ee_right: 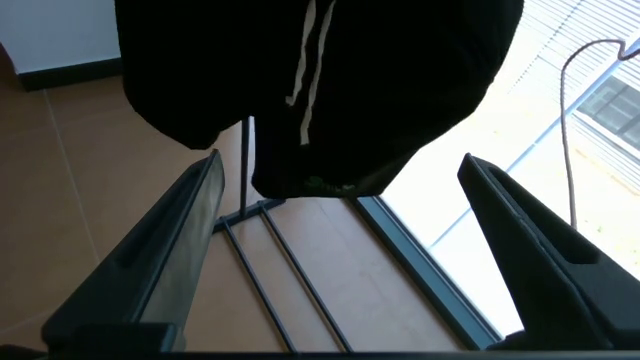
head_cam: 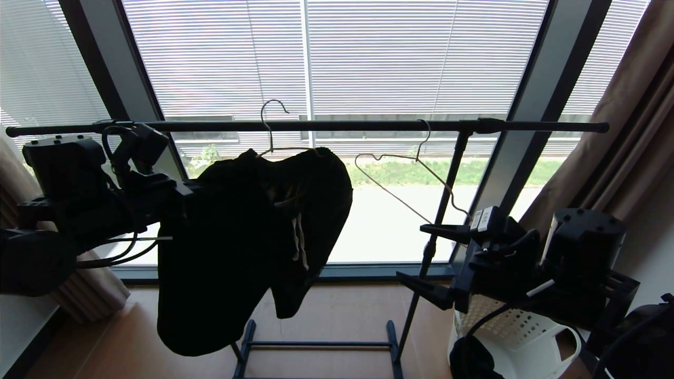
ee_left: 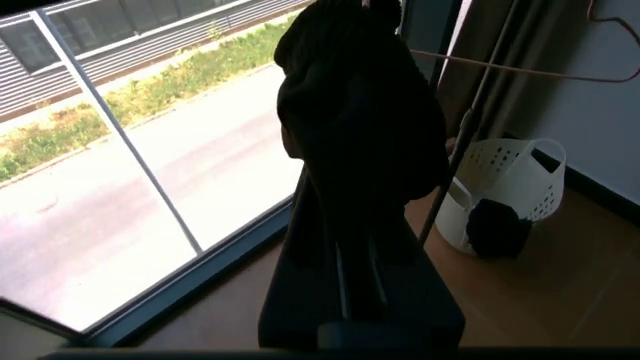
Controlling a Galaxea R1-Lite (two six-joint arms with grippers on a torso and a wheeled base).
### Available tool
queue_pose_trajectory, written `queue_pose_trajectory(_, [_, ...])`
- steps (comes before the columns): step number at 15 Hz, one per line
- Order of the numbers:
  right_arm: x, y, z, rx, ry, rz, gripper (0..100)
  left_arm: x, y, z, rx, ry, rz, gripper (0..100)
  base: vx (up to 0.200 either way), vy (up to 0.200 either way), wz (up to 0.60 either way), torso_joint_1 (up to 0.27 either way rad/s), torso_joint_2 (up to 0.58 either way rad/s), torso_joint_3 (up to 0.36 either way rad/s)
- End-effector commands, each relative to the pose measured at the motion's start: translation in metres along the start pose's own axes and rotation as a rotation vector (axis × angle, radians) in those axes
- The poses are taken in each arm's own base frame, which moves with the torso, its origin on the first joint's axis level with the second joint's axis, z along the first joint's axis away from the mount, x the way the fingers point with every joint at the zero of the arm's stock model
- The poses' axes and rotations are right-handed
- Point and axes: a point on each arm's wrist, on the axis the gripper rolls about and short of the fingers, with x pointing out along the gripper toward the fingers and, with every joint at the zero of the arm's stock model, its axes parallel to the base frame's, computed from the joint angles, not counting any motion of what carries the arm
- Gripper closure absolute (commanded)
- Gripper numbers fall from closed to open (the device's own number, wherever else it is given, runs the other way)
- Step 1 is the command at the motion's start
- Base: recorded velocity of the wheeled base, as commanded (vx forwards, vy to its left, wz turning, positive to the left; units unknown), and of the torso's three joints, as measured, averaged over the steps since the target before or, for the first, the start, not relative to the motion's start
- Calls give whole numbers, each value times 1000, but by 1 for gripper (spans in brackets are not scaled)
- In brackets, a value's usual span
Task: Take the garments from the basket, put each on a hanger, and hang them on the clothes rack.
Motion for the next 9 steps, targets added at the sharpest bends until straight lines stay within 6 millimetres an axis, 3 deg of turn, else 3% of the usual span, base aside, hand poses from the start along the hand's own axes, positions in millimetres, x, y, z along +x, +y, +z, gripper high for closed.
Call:
queue_pose_trajectory(1, [1, 0, -1, 2, 4, 2, 0, 19, 4, -16, -23, 27, -5, 100, 0, 0, 0, 0, 0, 0])
queue_pose_trajectory(4, [3, 0, -5, 6, 15, 3, 0, 39, 11, -24, -40, -82, 26, 100, 0, 0, 0, 0, 0, 0])
queue_pose_trajectory(9, [4, 0, -7, 9, 24, 6, 0, 50, 13, -33, -59, -78, 68, 100, 0, 0, 0, 0, 0, 0])
